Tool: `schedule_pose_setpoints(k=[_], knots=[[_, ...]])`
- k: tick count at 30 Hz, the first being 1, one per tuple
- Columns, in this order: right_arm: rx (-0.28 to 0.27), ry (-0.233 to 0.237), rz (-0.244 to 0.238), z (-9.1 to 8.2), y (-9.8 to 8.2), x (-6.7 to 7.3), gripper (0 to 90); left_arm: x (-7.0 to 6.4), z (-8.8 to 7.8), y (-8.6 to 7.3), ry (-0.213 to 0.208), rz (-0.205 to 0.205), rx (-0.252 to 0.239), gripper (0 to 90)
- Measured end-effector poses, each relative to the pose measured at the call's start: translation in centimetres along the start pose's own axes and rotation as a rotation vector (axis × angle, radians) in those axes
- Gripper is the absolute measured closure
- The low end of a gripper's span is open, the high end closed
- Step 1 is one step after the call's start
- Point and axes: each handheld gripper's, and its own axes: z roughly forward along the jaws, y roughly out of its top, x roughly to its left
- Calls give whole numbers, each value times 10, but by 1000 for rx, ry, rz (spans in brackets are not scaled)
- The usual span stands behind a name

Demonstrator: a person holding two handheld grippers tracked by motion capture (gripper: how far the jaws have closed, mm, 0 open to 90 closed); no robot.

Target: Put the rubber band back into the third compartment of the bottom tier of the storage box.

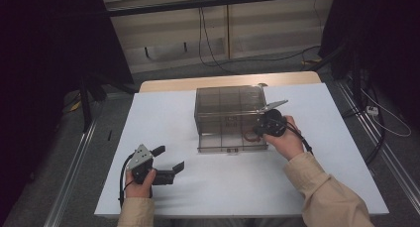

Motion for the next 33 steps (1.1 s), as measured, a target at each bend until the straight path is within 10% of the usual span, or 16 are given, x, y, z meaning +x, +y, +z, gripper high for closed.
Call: schedule_pose_setpoints(k=[33], knots=[[14, -5, 13, 5, -9, -3, 849, 0, 0, 0, 0, 0, 1, 31]])
